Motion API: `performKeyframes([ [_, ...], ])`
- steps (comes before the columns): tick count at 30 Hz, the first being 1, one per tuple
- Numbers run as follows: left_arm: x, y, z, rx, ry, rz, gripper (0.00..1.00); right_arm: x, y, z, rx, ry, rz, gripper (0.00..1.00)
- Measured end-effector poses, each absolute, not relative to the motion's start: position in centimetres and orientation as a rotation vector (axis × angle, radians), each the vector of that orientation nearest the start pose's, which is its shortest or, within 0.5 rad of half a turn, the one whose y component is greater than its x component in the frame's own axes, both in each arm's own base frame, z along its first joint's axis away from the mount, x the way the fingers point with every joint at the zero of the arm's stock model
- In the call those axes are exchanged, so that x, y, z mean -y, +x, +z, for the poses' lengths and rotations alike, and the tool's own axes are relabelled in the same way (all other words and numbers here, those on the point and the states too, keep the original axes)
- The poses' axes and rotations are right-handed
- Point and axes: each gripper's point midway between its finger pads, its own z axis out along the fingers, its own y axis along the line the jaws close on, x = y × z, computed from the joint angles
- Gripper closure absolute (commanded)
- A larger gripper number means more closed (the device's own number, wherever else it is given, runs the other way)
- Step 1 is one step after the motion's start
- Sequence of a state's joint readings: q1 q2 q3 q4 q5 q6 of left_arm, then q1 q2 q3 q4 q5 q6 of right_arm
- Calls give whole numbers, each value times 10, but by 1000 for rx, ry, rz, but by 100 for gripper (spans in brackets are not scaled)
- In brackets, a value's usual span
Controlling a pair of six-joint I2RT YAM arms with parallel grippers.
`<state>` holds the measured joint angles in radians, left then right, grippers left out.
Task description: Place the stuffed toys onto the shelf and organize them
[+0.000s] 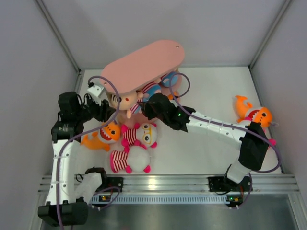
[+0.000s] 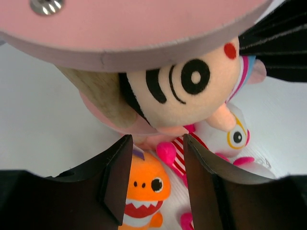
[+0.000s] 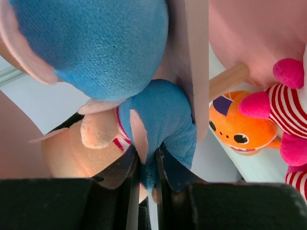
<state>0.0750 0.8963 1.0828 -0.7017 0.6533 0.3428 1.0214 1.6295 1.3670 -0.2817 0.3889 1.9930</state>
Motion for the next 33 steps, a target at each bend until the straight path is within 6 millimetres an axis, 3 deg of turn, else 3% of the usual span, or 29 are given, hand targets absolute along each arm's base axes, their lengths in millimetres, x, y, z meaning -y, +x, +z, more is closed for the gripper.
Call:
performKeyframes([
  [5, 82, 280, 297, -1819, 606, -425, 46, -419, 294, 257, -1984, 1351, 1317, 80],
  [11, 83, 293, 295, -1831, 562, -428, 46, -419, 295, 257, -1975, 1352, 1314, 70],
  [16, 75, 305, 291, -1862, 495, -356, 46, -420, 291, 257, -1976, 1345, 1323, 69],
  [22, 66, 317, 288, -1884, 422, -282, 39, -421, 277, 259, -1981, 1324, 1358, 69],
  [25, 66, 317, 291, -1875, 416, -279, 39, -419, 271, 263, -1975, 1318, 1373, 64],
  [33, 66, 322, 290, -1881, 390, -289, 36, -413, 275, 273, -1924, 1321, 1378, 63],
])
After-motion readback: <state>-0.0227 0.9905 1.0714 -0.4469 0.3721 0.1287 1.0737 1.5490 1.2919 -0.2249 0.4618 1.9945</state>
